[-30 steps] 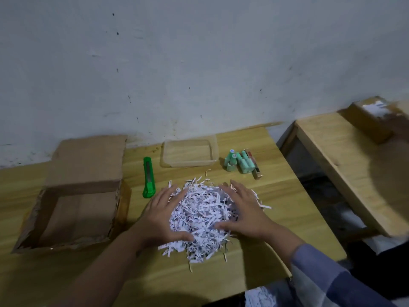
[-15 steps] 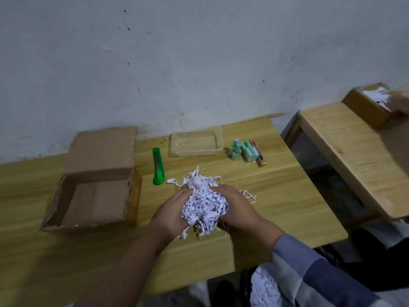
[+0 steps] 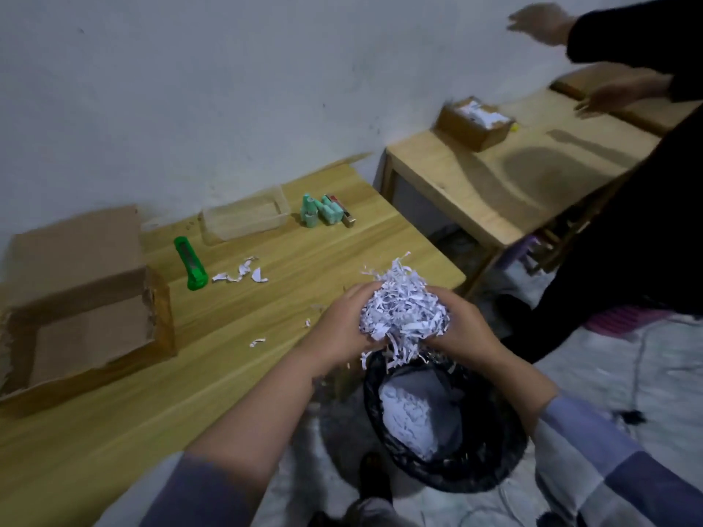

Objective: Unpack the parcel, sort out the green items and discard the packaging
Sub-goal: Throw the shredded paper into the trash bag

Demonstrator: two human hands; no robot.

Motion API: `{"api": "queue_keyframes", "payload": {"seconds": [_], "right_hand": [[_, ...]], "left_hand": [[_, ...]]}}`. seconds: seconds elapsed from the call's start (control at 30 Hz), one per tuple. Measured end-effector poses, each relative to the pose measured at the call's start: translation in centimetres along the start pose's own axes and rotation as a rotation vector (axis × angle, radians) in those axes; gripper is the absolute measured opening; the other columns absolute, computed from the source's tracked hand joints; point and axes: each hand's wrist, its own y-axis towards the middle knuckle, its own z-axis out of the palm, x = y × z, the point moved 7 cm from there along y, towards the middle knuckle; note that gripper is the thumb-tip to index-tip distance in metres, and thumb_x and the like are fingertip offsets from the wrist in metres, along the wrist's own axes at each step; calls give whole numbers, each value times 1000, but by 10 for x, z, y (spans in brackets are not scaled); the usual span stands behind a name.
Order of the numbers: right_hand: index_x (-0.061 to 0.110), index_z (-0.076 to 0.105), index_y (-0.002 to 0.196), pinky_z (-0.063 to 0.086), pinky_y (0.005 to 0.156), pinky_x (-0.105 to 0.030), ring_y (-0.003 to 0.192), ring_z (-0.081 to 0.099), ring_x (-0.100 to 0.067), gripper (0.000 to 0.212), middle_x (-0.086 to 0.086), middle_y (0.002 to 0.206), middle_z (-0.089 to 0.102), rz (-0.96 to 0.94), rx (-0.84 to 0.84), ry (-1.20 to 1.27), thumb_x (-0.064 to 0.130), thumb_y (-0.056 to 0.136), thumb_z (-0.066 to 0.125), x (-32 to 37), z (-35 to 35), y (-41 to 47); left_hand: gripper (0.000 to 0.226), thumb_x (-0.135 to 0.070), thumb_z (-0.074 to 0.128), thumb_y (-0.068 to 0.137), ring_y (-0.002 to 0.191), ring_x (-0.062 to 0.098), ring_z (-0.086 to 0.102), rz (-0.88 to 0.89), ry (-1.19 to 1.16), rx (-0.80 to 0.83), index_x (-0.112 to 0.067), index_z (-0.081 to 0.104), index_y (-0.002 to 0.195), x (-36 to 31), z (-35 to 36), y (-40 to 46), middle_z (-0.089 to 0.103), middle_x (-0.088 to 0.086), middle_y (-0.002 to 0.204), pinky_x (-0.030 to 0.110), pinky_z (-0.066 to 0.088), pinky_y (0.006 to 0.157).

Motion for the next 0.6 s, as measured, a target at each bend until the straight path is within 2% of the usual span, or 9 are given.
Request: {"api": "queue_keyframes", "payload": {"seconds": [0.07, 0.13, 0.23, 0.33, 0.43, 0.5, 0.6], "right_hand": [[13, 60, 120, 40, 85, -4, 105, 54, -6, 61, 6, 109, 59, 64, -44, -25, 5, 64, 81, -22, -20, -29], [15, 57, 124, 40, 90, -17, 109, 51, -6, 66, 7, 114, 56, 135, -52, -60, 5, 63, 81, -48, -33, -55], [23, 55, 126, 41, 95, -25, 114, 53, -8, 69, 9, 119, 57, 236, -56, -59, 9, 62, 80, -90, -43, -82], [22, 54, 127, 41, 100, -27, 118, 54, -14, 71, 4, 125, 58, 328, -59, -51, 10, 61, 78, -138, -43, -100], [22, 49, 132, 36, 96, -20, 120, 49, -9, 73, 4, 130, 54, 393, -6, -42, 17, 65, 77, -189, -31, -104], [23, 46, 135, 35, 96, -21, 122, 48, -11, 74, 3, 132, 52, 429, 33, -25, 21, 67, 77, -232, -15, -100], [26, 43, 136, 39, 101, -28, 125, 48, -17, 75, 0, 133, 52, 465, 83, 3, 30, 68, 76, -298, 14, -92]], "left_hand": [[94, -13, 81, 72, 138, 13, 30, 26, -12, 71, -22, 28, 148, -18, 31, 2, 33, 1, 152, 7, 13, 101], [93, -14, 81, 73, 138, 10, 28, 39, -28, 140, -23, 27, 148, -33, 62, 4, 31, -2, 152, 10, 14, 104], [93, -19, 81, 74, 137, 10, 30, 43, -27, 238, -25, 26, 149, -41, 108, 9, 31, -4, 152, 15, 20, 106], [91, -26, 80, 74, 135, 10, 33, 22, -30, 298, -25, 27, 148, -40, 151, 13, 33, -5, 149, 12, 21, 102], [89, -33, 79, 76, 134, 8, 34, -28, -22, 313, -26, 28, 147, -24, 191, 27, 33, -8, 148, 11, 23, 100], [89, -37, 78, 76, 135, 11, 35, -74, -7, 321, -27, 27, 148, -2, 223, 39, 32, -7, 149, 16, 27, 103], [88, -38, 78, 75, 136, 16, 35, -172, 3, 352, -29, 28, 147, 42, 273, 55, 32, -3, 151, 28, 31, 111]]}}
